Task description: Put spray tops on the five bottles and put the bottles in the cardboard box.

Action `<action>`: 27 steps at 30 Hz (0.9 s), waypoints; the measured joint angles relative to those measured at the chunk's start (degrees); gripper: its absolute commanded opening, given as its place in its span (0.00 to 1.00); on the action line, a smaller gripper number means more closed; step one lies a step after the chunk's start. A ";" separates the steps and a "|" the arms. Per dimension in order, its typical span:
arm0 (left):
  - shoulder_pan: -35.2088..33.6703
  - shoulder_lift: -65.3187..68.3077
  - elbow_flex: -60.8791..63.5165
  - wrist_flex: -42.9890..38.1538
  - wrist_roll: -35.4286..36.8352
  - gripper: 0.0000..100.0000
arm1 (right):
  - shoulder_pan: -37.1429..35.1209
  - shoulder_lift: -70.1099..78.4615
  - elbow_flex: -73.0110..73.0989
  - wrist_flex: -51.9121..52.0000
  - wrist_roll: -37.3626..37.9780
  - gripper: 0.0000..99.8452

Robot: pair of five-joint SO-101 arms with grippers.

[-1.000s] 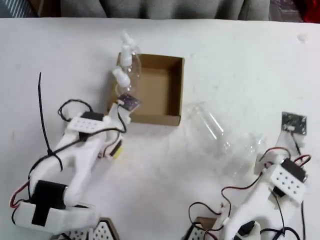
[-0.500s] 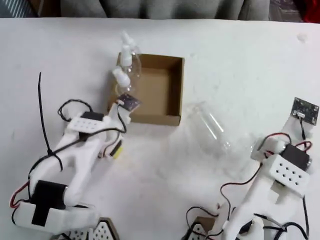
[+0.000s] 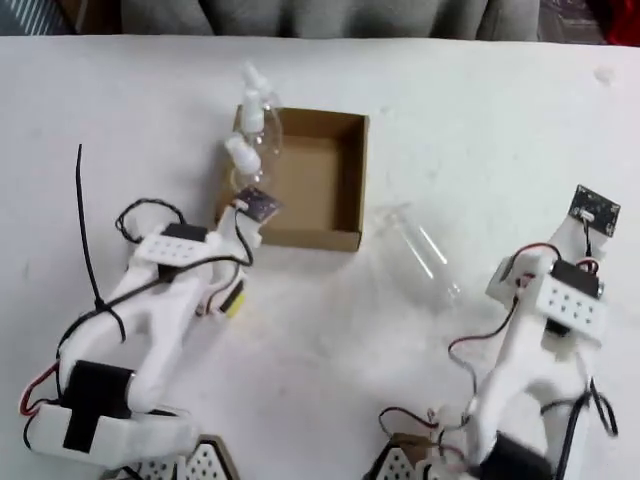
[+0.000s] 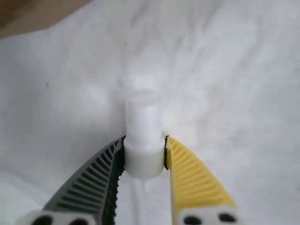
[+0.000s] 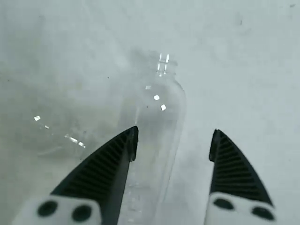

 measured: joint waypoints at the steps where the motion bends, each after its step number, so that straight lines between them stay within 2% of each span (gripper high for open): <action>1: 0.00 0.00 0.00 0.00 0.00 0.02 | 0.00 2.29 -1.05 -0.18 0.00 0.25; 10: 0.00 0.00 0.00 -0.62 0.00 0.02 | -0.09 14.86 -8.79 -0.44 -7.12 0.24; 20: 0.00 0.00 0.00 -0.62 0.00 0.02 | -1.85 16.18 -8.88 0.18 -15.74 0.24; 27: 0.00 0.00 0.00 -0.62 0.00 0.02 | -3.16 18.73 -8.88 0.35 -16.62 0.24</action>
